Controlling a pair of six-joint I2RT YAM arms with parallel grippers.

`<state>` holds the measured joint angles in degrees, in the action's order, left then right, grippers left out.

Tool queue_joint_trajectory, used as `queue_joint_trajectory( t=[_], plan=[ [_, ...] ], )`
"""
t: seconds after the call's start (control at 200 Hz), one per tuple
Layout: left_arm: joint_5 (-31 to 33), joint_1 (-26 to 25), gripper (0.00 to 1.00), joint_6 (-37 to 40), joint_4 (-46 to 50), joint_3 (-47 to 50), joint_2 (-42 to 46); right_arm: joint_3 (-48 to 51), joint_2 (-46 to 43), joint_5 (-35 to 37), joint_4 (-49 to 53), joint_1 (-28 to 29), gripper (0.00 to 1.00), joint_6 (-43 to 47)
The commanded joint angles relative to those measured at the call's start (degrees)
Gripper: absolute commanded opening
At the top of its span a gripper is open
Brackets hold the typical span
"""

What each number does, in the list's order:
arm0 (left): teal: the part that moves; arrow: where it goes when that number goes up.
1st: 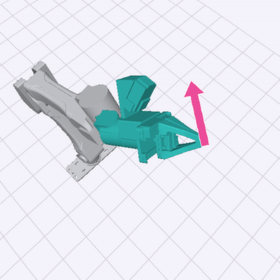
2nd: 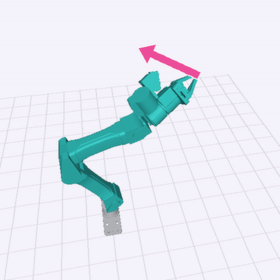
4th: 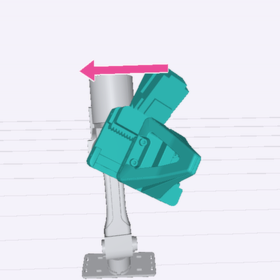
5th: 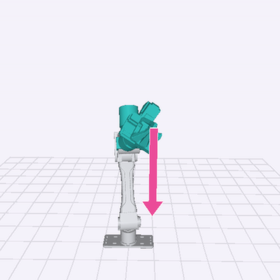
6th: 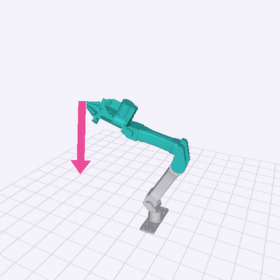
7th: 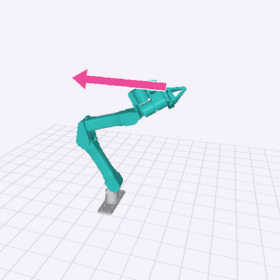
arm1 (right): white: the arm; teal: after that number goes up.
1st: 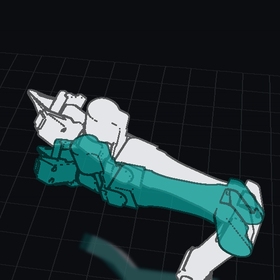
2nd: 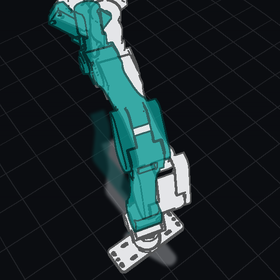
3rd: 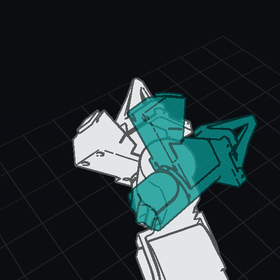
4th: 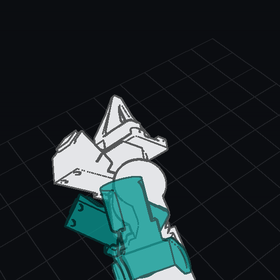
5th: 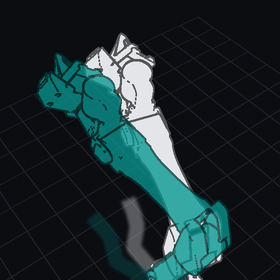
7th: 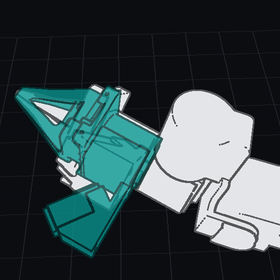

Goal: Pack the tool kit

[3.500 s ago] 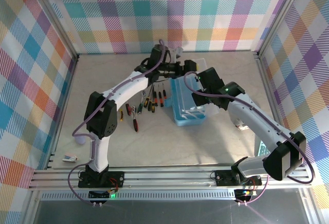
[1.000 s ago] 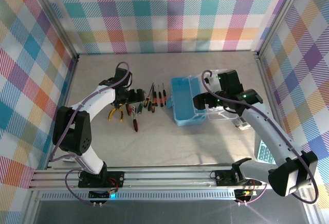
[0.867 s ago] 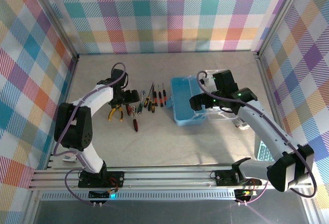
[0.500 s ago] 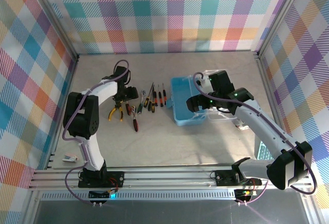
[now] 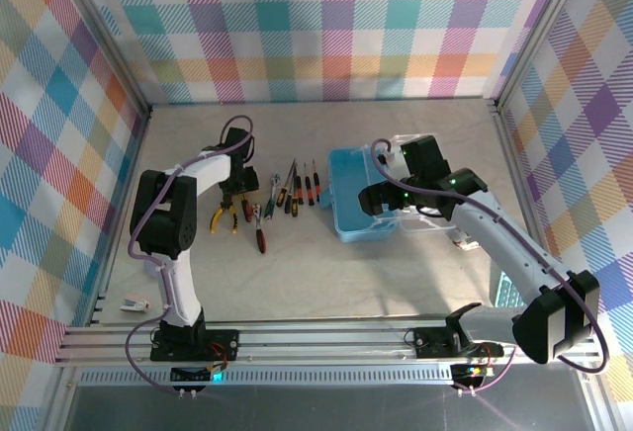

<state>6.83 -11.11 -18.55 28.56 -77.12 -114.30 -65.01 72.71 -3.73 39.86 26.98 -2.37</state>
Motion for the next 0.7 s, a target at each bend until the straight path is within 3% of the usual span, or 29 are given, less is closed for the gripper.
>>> queue_joint_trajectory(
  t=[0.0, 0.185, 0.335, 0.69],
  plan=[
    [-1.37, 0.04, 0.32, 0.49, -1.04, -0.33, -2.59, -1.04, 0.59, -0.62, -0.74, 0.35, 0.99, -0.53],
    [-2.07, -0.05, 0.19, 0.44, -0.98, 0.2, -1.92, -1.12, 0.51, -0.67, -0.56, 0.33, 0.99, -0.62],
    [-2.25, -0.05, 0.0, 0.85, 0.63, -0.35, 0.17, -0.92, -0.1, -0.84, -0.66, 0.42, 0.99, -0.76],
    [-8.64, -0.05, 0.0, 2.12, 4.53, -0.99, 10.93, -0.86, -1.78, -3.67, -1.1, 0.77, 0.99, -0.63]
  ],
)
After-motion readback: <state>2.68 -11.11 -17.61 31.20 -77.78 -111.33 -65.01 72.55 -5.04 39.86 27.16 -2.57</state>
